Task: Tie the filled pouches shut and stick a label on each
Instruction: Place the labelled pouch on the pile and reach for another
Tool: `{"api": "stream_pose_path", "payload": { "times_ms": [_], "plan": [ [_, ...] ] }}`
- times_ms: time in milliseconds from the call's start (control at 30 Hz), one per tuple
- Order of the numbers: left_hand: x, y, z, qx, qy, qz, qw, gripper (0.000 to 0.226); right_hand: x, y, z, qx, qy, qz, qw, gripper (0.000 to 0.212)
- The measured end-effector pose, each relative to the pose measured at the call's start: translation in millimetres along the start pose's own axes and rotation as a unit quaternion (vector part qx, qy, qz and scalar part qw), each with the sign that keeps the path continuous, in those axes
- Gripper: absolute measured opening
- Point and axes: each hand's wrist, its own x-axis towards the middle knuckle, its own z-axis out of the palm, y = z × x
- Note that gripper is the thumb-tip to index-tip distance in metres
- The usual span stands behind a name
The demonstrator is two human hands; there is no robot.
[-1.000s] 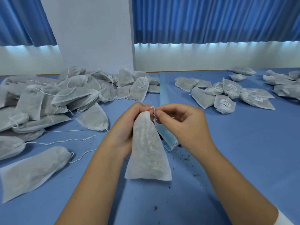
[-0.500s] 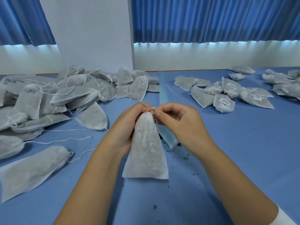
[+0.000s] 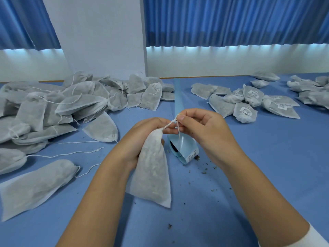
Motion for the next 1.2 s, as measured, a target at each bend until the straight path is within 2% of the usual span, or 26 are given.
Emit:
{"api": "stream_pose_path", "payload": {
  "times_ms": [133,300,367,467,733,867,1033,1200],
  "plan": [
    [0.0,0.7,-1.5,-0.005,-0.041,0.004,0.999,0.018,-0.2,-0.2,-0.8,-0.028,0.004,-0.017,0.999,0.009],
    [0.6,1.8,3.5,0.024,-0.043,-0.001,0.999,0.015,-0.2,0.8,-0.3,-0.044,0.010,-0.023,0.999,0.009],
    [0.6,1.3,2.2,0.011,-0.052,0.002,0.999,0.031,-0.2,0.7,0.2,-0.034,0.008,-0.021,0.999,0.010],
    [-1.4,0.2,1.4,0.002,-0.056,0.020,0.998,0.030,1.9,0.3,-0.7,-0.014,0.026,-0.004,1.000,0.012],
    [-5.6,3.0,11.3,0.059,0.021,0.031,0.998,0.020,4.5,-4.8,-7.5,-0.026,0.068,0.003,0.997,0.015],
    [-5.4,0.2,15.4,0.103,0.055,0.069,0.991,0.023,5.4,-3.4,-8.9,-0.033,0.087,0.004,0.996,0.015],
    [-2.9,-0.7,24.2,0.156,0.091,0.123,0.976,0.022,5.8,-2.8,-13.3,-0.112,0.134,-0.041,0.984,0.012],
    [2.1,-6.5,28.5,0.143,0.109,0.142,0.974,0.016,5.8,0.0,-9.0,-0.140,0.182,-0.083,0.970,0.015]
  ]
}}
